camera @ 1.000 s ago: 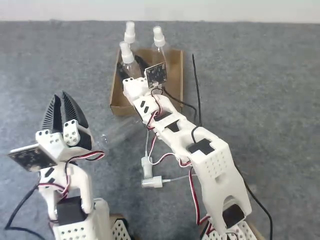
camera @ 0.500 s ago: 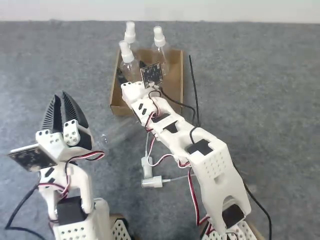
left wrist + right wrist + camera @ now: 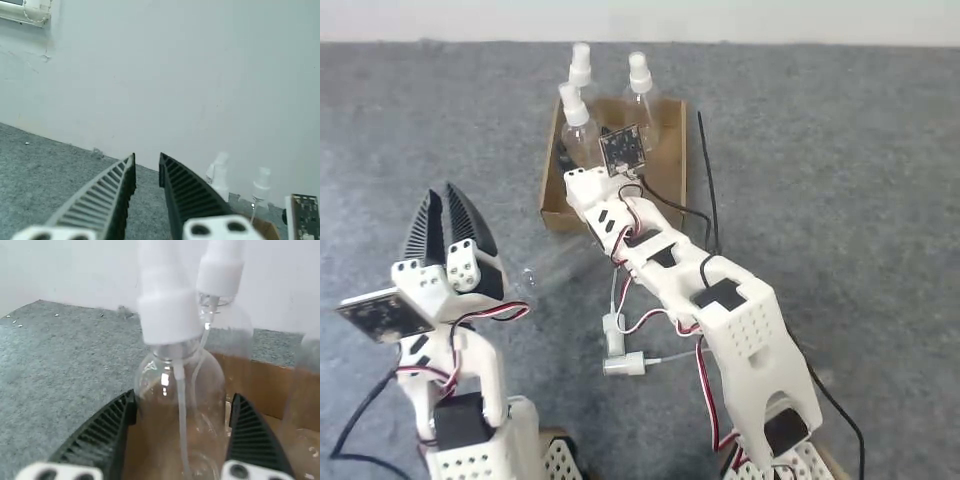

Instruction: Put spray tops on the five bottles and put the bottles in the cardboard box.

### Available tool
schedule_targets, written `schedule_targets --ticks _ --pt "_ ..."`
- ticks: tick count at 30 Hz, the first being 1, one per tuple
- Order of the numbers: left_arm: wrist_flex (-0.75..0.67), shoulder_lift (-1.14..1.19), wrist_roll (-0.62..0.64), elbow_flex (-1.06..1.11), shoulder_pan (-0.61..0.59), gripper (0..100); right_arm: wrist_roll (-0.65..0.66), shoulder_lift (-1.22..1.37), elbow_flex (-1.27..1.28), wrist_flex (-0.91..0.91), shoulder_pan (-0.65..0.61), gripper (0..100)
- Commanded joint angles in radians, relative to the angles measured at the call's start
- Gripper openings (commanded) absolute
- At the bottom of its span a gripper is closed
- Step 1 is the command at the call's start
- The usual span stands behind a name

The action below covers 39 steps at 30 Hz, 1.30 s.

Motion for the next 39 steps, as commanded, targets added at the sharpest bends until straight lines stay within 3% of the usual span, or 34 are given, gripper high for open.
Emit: schedule_targets --ticks 1,7,12,21,39 --pt "-0.035 -0.017 0.006 -0.012 -0.002 10 -0.005 -0.099 -0.012 0.005 -0.007 24.7" --pt "-0.035 -0.017 0.006 -0.01 -0.003 11 -0.003 -0.108 -0.017 0.074 -0.005 25.1" --pt "-0.035 -0.017 0.006 -0.01 -0.003 11 -0.003 -0.108 -0.015 0.081 -0.005 33.4" --pt "-0.035 -0.017 0.006 -0.01 -0.003 11 0.061 -0.125 0.015 0.073 -0.008 30.7" --pt "-0.035 -0.017 0.006 -0.01 -0.003 11 0.066 -0.403 0.334 0.082 -0.03 28.8"
